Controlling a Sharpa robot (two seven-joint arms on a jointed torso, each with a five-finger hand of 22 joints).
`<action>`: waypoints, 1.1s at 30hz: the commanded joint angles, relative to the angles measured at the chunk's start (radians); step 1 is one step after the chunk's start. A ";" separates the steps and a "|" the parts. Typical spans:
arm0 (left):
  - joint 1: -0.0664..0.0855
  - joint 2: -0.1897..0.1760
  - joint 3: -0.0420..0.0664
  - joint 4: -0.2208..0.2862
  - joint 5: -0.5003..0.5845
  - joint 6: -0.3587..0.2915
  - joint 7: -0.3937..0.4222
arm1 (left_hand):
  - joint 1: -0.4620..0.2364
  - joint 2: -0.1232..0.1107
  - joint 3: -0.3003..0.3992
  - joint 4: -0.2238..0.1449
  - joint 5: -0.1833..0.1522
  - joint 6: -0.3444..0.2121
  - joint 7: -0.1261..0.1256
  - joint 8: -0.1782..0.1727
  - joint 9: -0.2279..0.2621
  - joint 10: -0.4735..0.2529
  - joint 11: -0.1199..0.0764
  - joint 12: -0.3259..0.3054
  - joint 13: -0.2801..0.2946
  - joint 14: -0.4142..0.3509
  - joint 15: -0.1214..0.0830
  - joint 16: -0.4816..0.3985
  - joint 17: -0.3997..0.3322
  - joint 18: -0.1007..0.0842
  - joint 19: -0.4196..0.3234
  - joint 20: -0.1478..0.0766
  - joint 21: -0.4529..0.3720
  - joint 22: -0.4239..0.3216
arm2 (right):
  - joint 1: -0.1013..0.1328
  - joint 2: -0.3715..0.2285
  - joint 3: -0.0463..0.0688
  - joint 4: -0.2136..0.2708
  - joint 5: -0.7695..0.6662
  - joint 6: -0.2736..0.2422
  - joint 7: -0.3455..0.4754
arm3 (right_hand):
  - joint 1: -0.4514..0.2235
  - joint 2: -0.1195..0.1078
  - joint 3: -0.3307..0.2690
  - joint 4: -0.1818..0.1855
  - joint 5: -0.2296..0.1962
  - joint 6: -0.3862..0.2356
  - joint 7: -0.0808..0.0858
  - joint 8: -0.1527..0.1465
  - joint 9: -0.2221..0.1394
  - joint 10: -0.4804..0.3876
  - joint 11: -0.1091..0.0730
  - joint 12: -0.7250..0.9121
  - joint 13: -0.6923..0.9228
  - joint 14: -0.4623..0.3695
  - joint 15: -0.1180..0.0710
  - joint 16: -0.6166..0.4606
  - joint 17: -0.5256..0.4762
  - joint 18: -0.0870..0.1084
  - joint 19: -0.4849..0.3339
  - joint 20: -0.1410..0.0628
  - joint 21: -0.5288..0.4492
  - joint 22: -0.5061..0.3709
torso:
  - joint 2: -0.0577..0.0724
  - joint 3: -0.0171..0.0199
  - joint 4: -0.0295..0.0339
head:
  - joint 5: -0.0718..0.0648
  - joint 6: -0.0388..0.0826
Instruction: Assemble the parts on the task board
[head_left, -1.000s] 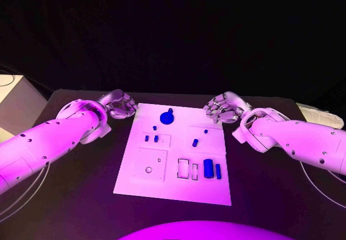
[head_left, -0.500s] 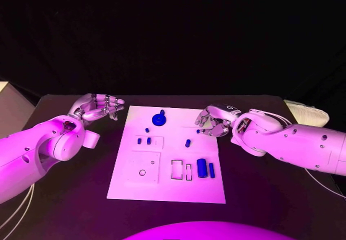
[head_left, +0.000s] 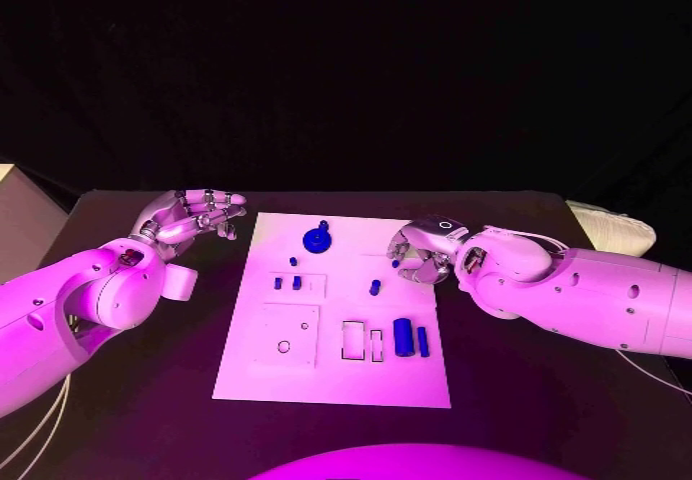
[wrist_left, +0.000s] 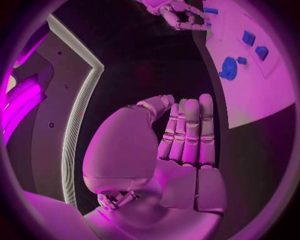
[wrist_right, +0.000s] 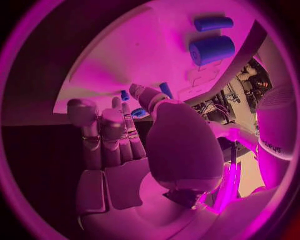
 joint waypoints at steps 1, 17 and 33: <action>-0.001 -0.001 0.001 0.005 0.032 0.024 0.027 | -0.012 0.000 -0.006 0.001 -0.005 -0.005 -0.001 0.006 0.001 -0.006 0.001 0.003 -0.001 -0.008 0.000 -0.006 -0.001 -0.008 0.004 0.004 -0.004 -0.001 | -0.001 0.004 -0.001 -0.001 -0.062 0.031 -0.040 | 0.011 0.003 0.000 0.001 -0.001 0.004 -0.001 -0.002 0.002 -0.002 0.000 0.000 0.002 0.011 0.006 0.010 0.006 -0.021 0.008 0.001 0.009 0.010 | 0.001 0.0005 0.0010 | -0.001 -0.002; -0.001 -0.005 0.002 0.012 0.032 0.019 0.018 | -0.011 0.002 -0.006 0.002 -0.004 -0.006 -0.001 0.008 0.002 -0.007 0.001 0.004 -0.001 -0.008 0.000 -0.007 -0.001 -0.007 0.005 0.004 -0.006 -0.003 | -0.007 0.026 -0.004 -0.018 -0.077 0.055 -0.056 | 0.046 0.061 0.114 0.016 -0.037 0.083 -0.022 0.042 0.043 0.094 -0.022 0.011 0.010 0.022 -0.009 0.168 0.124 -0.049 0.051 -0.010 0.171 0.197 | 0.001 0.0022 -0.0005 | 0.000 -0.008; -0.001 -0.009 0.002 0.012 0.028 0.015 0.013 | -0.005 0.002 -0.008 0.000 -0.004 -0.009 -0.001 0.010 0.002 -0.011 0.002 0.004 -0.002 -0.008 0.000 -0.006 -0.001 -0.007 0.009 0.004 -0.011 -0.008 | -0.023 0.052 -0.006 -0.026 -0.087 0.053 -0.089 | 0.027 0.063 0.121 0.020 -0.046 0.089 -0.031 0.062 0.068 0.115 -0.030 0.001 0.011 0.020 -0.015 0.194 0.136 -0.053 0.051 -0.016 0.195 0.227 | 0.002 0.0018 -0.0004 | -0.004 -0.017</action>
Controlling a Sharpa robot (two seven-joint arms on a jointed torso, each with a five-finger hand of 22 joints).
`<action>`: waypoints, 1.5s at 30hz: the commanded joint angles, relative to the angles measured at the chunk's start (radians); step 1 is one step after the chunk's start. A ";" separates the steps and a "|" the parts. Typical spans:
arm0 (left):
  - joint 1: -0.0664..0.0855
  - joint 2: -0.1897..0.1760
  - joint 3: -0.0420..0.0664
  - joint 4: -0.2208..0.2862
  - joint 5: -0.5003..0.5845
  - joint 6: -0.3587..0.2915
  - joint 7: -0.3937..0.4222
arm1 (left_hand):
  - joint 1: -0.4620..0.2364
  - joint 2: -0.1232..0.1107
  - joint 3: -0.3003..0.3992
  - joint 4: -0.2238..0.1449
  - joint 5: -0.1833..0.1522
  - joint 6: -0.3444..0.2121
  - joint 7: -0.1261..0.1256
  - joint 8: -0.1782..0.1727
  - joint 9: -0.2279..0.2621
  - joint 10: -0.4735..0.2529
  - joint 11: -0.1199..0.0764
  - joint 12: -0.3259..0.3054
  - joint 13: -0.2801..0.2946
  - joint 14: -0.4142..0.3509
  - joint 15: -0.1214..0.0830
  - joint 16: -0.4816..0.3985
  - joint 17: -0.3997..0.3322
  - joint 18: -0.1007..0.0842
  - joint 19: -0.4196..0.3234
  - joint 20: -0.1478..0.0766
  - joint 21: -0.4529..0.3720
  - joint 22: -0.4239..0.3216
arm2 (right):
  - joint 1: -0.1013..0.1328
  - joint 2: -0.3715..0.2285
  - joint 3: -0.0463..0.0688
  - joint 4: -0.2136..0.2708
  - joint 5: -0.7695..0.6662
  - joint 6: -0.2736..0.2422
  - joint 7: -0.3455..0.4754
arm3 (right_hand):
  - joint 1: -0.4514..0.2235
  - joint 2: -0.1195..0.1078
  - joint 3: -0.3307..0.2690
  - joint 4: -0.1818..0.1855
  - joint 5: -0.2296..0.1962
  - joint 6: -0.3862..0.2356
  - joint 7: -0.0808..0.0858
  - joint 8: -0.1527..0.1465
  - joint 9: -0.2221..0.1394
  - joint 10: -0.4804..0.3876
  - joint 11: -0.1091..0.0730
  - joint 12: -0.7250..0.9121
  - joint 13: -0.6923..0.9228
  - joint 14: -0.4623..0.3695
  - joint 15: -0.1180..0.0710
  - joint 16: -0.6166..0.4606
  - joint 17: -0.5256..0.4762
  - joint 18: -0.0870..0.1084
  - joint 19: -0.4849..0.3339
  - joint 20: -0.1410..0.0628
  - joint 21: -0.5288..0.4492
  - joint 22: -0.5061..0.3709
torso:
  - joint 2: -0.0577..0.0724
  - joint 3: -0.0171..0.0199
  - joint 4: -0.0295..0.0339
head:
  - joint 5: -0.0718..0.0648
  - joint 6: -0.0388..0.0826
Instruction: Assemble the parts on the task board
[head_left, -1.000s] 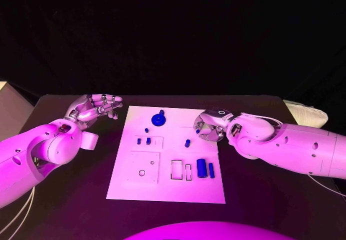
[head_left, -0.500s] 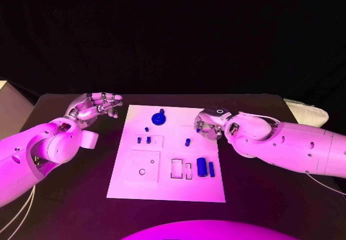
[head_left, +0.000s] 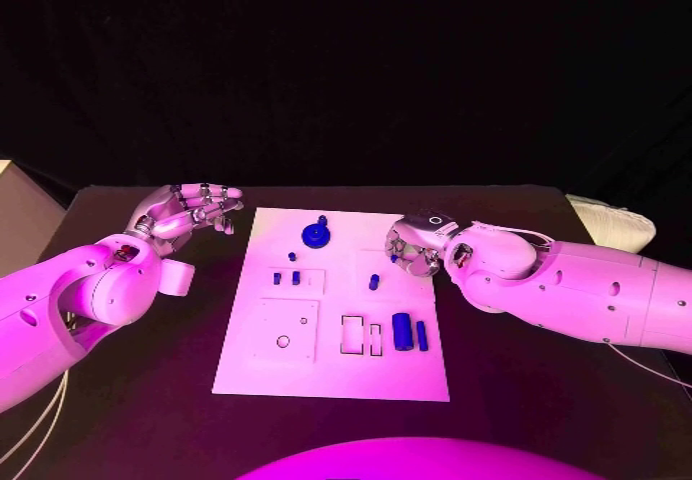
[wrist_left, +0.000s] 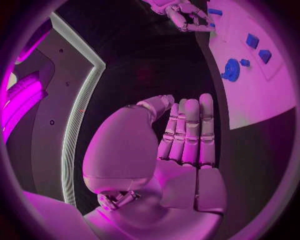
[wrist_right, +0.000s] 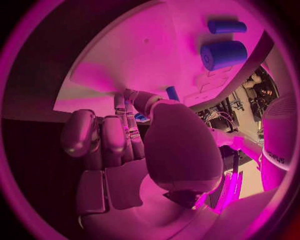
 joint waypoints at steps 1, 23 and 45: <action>0.000 -0.001 0.001 0.003 0.004 0.010 0.007 | -0.005 0.002 -0.008 0.000 -0.004 -0.009 -0.001 0.005 0.002 -0.007 -0.002 0.004 -0.001 -0.008 0.000 -0.006 -0.001 -0.007 0.006 0.000 -0.003 -0.001 | -0.015 0.009 -0.009 -0.001 -0.010 0.038 -0.020 | -0.020 -0.007 0.000 0.011 0.012 -0.004 0.000 0.004 0.002 -0.001 0.002 -0.007 -0.002 0.020 -0.007 0.009 0.002 -0.011 0.006 -0.003 0.005 0.004 | 0.000 -0.0006 -0.0009 | 0.000 -0.001; -0.002 -0.004 0.001 0.000 -0.001 0.008 0.009 | 0.001 0.003 -0.009 -0.003 -0.004 -0.010 0.000 0.008 0.003 -0.012 -0.002 0.004 -0.002 -0.010 0.000 -0.007 -0.001 -0.007 0.008 0.000 -0.007 -0.004 | -0.020 -0.016 -0.008 0.043 0.044 -0.059 -0.048 | -0.034 0.007 0.026 0.012 0.127 -0.004 -0.005 0.033 0.042 0.024 -0.003 -0.006 -0.003 0.024 -0.011 0.055 0.031 -0.021 0.021 -0.007 0.062 0.074 | -0.002 -0.0001 -0.0011 | -0.002 -0.002; -0.004 -0.001 0.001 -0.015 -0.003 0.007 0.007 | 0.004 0.002 -0.011 -0.006 -0.004 -0.011 0.000 0.010 0.003 -0.014 -0.001 0.004 -0.002 -0.011 0.000 -0.007 -0.001 -0.007 0.010 -0.001 -0.009 -0.005 | 0.008 -0.089 0.019 0.175 0.231 -0.103 -0.042 | -0.044 0.004 0.021 0.013 0.097 -0.010 -0.005 0.041 0.055 0.025 -0.003 -0.008 -0.004 0.023 -0.010 0.060 0.030 -0.023 0.023 -0.006 0.070 0.084 | -0.003 -0.0018 -0.0019 | 0.009 0.004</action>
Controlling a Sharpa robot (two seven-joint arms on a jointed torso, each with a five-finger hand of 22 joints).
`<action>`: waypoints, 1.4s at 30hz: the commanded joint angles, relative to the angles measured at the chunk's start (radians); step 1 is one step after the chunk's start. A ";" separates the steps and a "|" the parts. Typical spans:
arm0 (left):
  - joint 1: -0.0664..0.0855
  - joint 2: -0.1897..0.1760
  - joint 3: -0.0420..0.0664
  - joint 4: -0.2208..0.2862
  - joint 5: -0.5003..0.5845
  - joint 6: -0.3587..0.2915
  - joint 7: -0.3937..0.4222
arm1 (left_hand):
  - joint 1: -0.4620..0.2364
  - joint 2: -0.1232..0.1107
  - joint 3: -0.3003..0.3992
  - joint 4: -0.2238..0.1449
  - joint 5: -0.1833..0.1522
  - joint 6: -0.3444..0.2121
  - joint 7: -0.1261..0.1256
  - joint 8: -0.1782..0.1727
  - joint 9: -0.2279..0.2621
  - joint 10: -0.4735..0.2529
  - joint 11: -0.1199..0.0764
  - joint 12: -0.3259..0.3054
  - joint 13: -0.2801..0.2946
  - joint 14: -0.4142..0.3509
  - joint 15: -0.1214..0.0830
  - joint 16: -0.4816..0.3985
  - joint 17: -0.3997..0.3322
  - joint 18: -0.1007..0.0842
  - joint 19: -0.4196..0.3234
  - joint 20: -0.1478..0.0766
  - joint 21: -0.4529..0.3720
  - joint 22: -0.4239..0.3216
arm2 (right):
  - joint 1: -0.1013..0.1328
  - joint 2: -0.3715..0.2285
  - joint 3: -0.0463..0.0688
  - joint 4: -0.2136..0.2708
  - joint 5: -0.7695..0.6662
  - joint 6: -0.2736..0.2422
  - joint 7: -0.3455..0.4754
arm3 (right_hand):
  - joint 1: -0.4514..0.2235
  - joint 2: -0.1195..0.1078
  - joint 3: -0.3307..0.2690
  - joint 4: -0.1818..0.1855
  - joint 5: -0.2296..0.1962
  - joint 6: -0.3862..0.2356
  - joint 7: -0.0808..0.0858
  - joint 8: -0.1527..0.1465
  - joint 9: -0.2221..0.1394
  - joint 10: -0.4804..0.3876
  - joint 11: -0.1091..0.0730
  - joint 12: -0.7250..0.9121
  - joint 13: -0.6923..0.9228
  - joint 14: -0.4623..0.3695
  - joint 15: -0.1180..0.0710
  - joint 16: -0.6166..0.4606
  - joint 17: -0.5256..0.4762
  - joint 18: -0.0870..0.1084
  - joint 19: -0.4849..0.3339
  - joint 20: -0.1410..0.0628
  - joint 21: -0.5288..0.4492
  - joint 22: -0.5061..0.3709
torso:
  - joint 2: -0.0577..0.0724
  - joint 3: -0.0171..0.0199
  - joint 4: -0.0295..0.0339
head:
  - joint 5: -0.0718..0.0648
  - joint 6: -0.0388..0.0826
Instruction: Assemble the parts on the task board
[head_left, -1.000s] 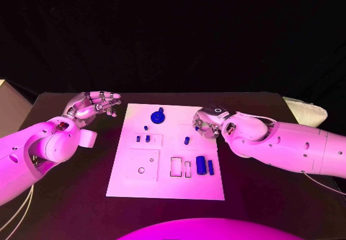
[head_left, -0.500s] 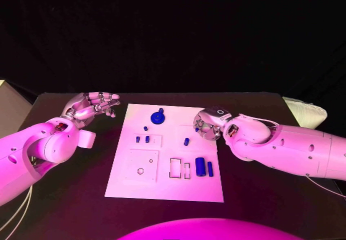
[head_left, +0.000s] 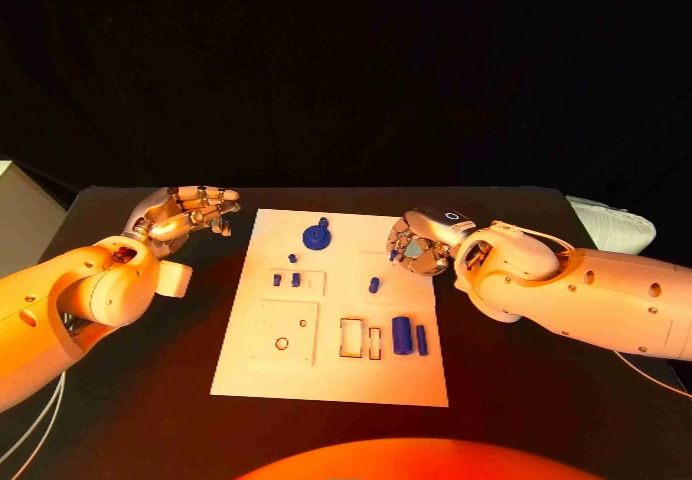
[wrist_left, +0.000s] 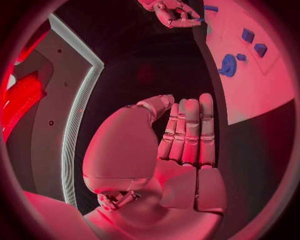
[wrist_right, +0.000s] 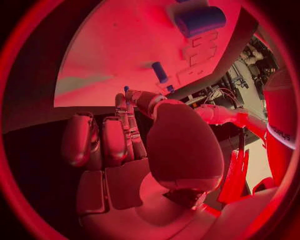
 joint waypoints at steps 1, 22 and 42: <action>0.000 0.004 0.001 0.001 -0.001 0.008 0.007 | 0.004 0.002 -0.005 0.000 -0.004 -0.007 0.003 0.007 0.002 -0.007 -0.001 0.004 -0.001 -0.004 0.000 -0.004 -0.001 -0.007 0.007 0.003 -0.005 -0.001 | 0.001 0.000 0.001 0.025 0.055 -0.018 0.014 | -0.002 0.005 0.000 0.001 -0.008 0.003 0.003 0.004 0.025 0.001 0.003 -0.004 -0.001 0.026 -0.007 0.005 -0.003 -0.010 0.009 0.001 0.006 0.001 | 0.000 -0.0012 0.0016 | 0.007 0.003; -0.001 0.051 0.001 -0.014 -0.010 0.008 0.005 | 0.006 0.002 -0.006 -0.001 -0.004 -0.008 0.003 0.008 0.002 -0.008 -0.001 0.004 -0.001 -0.004 0.000 -0.004 -0.001 -0.007 0.008 0.003 -0.006 -0.002 | -0.047 0.206 -0.018 0.062 -0.116 -0.030 0.063 | -0.002 0.005 -0.002 -0.001 -0.022 -0.002 0.004 0.007 0.030 -0.001 0.004 -0.004 -0.002 0.026 -0.006 0.009 0.000 -0.017 0.019 0.001 0.032 0.032 | -0.006 -0.0095 0.0062 | 0.112 -0.003; -0.001 0.069 0.001 -0.016 -0.015 0.007 0.001 | 0.007 0.002 -0.007 -0.001 -0.004 -0.008 0.003 0.009 0.002 -0.009 -0.001 0.005 -0.001 -0.005 0.001 -0.004 -0.001 -0.008 0.008 0.003 -0.007 -0.002 | -0.104 0.309 -0.036 -0.003 -0.195 0.000 0.035 | -0.003 0.007 -0.001 -0.003 -0.028 -0.007 0.004 0.010 0.037 -0.002 0.004 -0.004 -0.002 0.026 -0.006 0.014 0.003 -0.018 0.022 0.002 0.039 0.040 | -0.004 -0.0065 0.0041 | 0.204 -0.039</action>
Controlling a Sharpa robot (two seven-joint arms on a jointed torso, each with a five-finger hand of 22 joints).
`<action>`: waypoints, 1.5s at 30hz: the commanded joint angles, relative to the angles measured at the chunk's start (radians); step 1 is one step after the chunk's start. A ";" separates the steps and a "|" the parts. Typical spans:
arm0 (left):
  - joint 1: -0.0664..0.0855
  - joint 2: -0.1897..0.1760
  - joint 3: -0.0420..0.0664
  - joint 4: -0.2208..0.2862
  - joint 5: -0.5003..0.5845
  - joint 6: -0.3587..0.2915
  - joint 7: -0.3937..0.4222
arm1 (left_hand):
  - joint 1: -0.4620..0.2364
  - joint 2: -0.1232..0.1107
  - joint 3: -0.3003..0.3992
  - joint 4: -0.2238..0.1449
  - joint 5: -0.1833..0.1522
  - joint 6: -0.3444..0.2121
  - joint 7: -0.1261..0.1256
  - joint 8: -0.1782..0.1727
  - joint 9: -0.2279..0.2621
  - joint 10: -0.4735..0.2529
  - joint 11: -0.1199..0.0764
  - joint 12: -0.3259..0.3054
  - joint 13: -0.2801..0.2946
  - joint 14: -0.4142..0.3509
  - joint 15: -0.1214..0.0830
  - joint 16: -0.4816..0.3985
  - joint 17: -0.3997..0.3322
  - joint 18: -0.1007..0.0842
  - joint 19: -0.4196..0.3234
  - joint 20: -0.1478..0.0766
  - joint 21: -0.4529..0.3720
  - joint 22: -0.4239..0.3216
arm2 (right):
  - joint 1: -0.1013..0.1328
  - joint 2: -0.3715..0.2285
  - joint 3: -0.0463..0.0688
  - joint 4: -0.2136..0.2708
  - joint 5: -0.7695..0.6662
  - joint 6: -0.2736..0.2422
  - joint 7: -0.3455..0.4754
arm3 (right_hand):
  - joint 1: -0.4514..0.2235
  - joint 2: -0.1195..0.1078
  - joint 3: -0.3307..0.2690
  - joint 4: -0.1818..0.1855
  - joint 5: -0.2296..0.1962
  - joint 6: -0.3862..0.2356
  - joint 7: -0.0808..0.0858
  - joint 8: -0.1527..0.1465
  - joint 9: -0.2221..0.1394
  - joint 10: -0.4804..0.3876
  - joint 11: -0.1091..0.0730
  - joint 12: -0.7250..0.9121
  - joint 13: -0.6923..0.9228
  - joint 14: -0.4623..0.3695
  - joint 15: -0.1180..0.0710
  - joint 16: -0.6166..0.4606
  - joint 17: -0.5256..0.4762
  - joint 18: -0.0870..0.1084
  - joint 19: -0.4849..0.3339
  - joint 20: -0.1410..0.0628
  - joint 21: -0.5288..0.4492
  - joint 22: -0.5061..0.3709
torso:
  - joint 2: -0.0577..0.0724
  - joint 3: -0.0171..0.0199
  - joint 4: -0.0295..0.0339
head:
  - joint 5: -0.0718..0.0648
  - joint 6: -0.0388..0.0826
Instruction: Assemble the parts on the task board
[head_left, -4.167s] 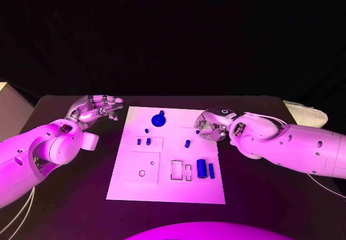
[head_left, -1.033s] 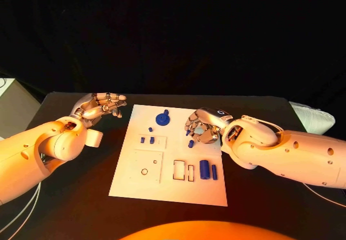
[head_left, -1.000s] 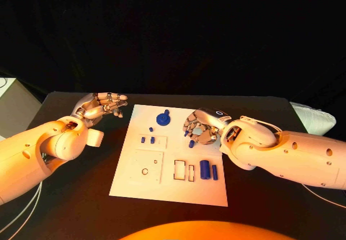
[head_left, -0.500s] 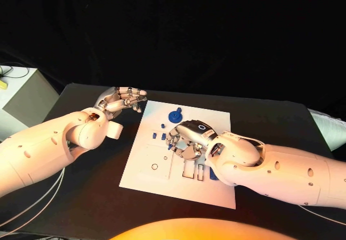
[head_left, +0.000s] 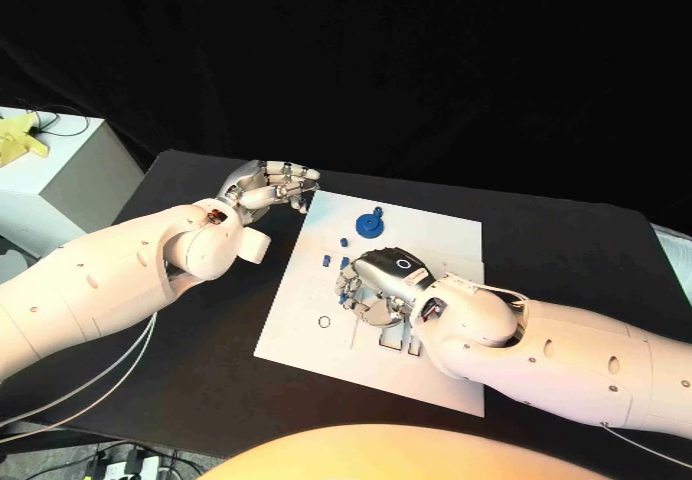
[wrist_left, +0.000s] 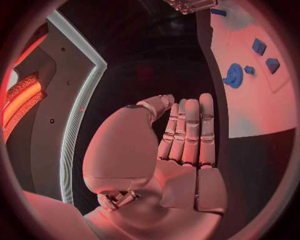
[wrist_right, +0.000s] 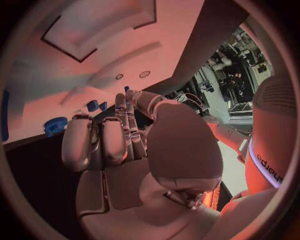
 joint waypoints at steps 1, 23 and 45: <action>0.000 0.003 0.001 0.001 -0.005 0.007 0.003 | 0.007 0.002 -0.007 -0.001 -0.004 -0.004 0.000 0.003 0.001 -0.009 0.000 0.005 -0.001 -0.005 0.001 -0.004 -0.001 -0.008 0.005 -0.001 -0.004 -0.002 | -0.005 0.005 -0.002 -0.003 -0.041 0.018 -0.002 | -0.003 0.008 -0.001 -0.003 0.001 0.001 0.003 0.004 0.036 -0.002 0.004 -0.004 -0.001 0.026 -0.006 0.006 0.001 -0.018 0.006 0.000 0.002 0.001 | 0.000 0.0008 -0.0007 | 0.018 -0.010; 0.000 0.002 0.001 -0.005 -0.010 0.010 -0.002 | 0.007 0.002 -0.009 -0.001 -0.004 -0.004 0.000 0.005 0.001 -0.010 0.000 0.005 -0.002 -0.006 0.001 -0.005 -0.001 -0.008 0.006 -0.001 -0.005 -0.003 | -0.011 -0.005 -0.005 0.001 -0.092 0.030 -0.022 | -0.002 0.007 -0.001 -0.004 0.003 0.000 0.003 0.005 0.038 -0.002 0.004 -0.004 -0.001 0.027 -0.006 0.010 0.006 -0.019 0.007 0.000 0.007 0.007 | 0.000 0.0008 -0.0015 | 0.025 -0.024; 0.000 0.000 0.001 -0.003 -0.012 0.016 -0.008 | 0.007 0.002 -0.012 0.000 -0.004 -0.007 0.000 0.008 0.002 -0.014 0.001 0.006 -0.002 -0.008 0.002 -0.005 -0.002 -0.008 0.007 0.000 -0.008 -0.005 | -0.013 -0.001 -0.008 -0.011 -0.110 0.042 -0.035 | -0.003 0.006 -0.001 -0.005 0.003 0.000 0.003 0.007 0.040 -0.001 0.004 -0.004 -0.001 0.027 -0.006 0.013 0.008 -0.020 0.008 0.000 0.010 0.011 | 0.000 -0.0001 -0.0008 | 0.023 -0.025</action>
